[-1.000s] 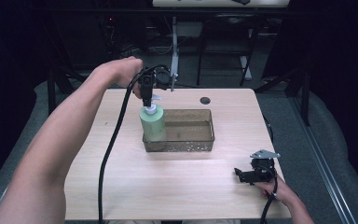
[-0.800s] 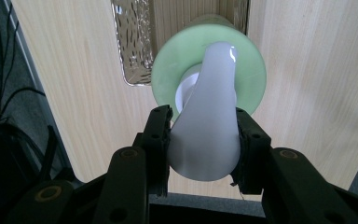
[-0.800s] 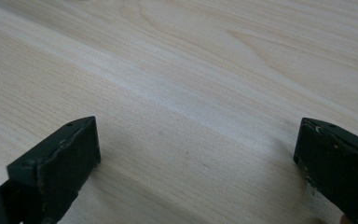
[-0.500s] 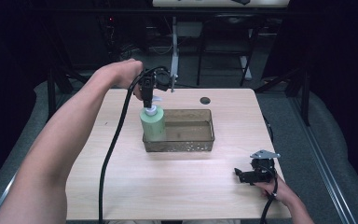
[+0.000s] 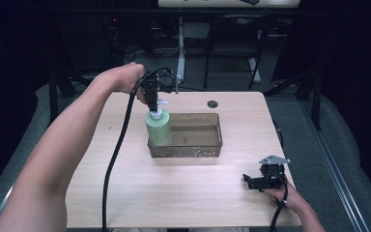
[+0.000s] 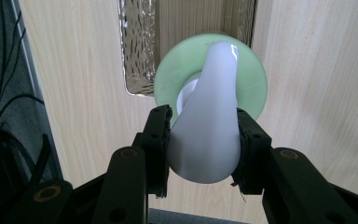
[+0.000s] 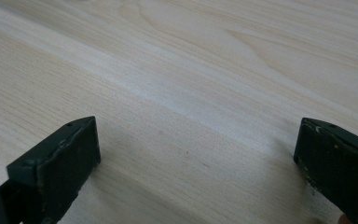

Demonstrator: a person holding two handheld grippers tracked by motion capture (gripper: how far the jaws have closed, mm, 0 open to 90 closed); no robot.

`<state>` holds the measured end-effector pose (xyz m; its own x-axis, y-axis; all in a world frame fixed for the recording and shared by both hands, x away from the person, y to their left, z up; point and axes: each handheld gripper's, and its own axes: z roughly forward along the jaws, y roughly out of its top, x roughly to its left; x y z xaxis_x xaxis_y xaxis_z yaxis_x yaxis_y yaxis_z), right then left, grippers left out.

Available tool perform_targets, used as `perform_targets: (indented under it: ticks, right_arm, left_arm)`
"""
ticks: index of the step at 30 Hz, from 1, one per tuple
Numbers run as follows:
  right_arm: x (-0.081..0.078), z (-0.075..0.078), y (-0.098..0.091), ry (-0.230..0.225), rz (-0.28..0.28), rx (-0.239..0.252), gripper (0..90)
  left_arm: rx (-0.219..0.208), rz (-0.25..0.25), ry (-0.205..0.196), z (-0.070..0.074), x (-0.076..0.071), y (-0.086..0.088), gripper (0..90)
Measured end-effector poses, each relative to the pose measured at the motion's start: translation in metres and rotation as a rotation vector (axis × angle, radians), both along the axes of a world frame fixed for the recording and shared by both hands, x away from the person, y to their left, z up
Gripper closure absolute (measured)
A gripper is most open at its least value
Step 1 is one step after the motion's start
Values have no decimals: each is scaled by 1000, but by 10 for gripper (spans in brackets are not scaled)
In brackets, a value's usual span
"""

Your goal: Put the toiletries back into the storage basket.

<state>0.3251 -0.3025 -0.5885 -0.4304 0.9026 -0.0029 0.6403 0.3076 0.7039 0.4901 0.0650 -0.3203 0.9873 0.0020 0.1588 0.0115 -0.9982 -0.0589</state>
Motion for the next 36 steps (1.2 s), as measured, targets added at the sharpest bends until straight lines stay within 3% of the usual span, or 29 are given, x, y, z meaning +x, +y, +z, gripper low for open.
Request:
perform_targets:
  ticks: [14, 21, 26, 32, 36]
  right_arm:
    - [0, 0, 0, 0, 0, 0, 0]
    - [0, 0, 0, 0, 0, 0, 0]
    - [0, 0, 0, -1, -2, 5, 0]
    - [0, 0, 0, -1, -1, 4, 0]
    - [0, 0, 0, -1, -1, 5, 0]
  left_arm:
    - [-54, 43, 25, -3, 6, 6, 617]
    - [-73, 61, 16, -3, 7, 8, 587]
    - [-95, 90, 11, -3, 8, 11, 477]
    - [-133, 121, 18, 1, 7, 16, 250]
    - [-175, 122, -7, 7, 3, 20, 150]
